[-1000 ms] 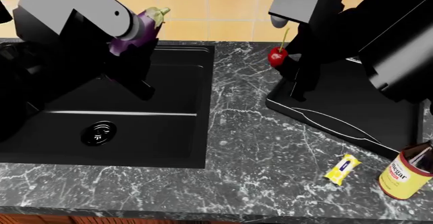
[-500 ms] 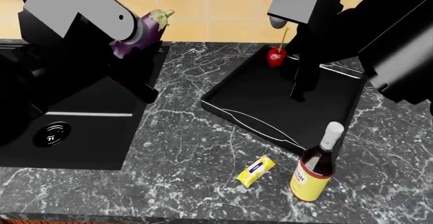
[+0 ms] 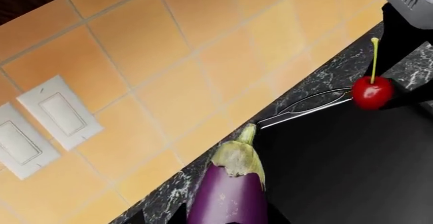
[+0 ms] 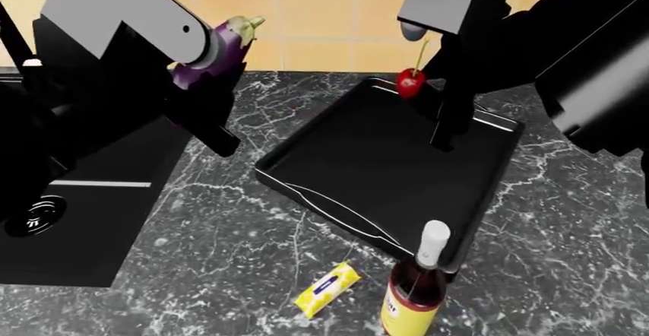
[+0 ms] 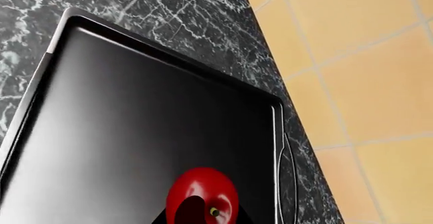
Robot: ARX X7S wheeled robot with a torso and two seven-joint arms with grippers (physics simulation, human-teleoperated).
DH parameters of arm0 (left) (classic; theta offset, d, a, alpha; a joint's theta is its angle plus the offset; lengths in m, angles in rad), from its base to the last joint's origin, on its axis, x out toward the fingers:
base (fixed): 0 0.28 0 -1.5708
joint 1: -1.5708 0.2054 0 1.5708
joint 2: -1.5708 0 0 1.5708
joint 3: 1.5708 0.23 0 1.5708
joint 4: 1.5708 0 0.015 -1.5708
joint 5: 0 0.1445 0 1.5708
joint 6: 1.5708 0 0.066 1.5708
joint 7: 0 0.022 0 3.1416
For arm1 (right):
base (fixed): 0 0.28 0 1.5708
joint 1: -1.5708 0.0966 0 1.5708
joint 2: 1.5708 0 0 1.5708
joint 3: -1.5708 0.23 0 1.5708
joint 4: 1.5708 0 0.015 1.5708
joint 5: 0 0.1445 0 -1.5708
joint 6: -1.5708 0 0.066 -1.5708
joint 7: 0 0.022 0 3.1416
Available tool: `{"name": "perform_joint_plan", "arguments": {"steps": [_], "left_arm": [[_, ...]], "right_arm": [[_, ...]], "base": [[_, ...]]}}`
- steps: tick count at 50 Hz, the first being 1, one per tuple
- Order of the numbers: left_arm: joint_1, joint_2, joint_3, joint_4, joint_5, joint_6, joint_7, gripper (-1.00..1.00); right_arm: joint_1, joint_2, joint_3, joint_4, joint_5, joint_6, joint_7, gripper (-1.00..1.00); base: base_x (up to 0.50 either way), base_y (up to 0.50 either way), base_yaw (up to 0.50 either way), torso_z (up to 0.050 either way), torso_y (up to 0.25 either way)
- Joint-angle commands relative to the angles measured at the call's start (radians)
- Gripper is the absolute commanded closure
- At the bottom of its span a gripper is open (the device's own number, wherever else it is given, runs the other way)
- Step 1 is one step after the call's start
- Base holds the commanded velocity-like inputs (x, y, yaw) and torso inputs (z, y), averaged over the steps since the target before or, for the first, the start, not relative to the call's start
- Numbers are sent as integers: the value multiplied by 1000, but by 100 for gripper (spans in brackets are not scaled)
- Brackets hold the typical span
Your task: Pick up the fruits and vegetables and place them in the sink. Turn on the sink faucet to wash them. Then turn the sink off and put them in the tray.
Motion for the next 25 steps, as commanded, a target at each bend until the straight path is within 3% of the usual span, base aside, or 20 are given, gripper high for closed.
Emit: {"name": "perform_joint_plan", "arguments": {"steps": [1, 12, 25], "left_arm": [[-2, 3, 0, 0, -4, 3, -7, 100], [-3, 17, 2, -9, 1, 11, -13, 100], [-11, 88, 18, -79, 56, 33, -49, 100]], "right_arm": [[-10, 4, -1, 2, -1, -12, 1, 100], [-12, -23, -8, 48, -13, -37, 14, 100], [3, -165, -112, 370, -75, -117, 3, 100]], "base": [[17, -500, 0, 0, 0], [3, -88, 0, 0, 0], [0, 0, 0, 0, 0]]}}
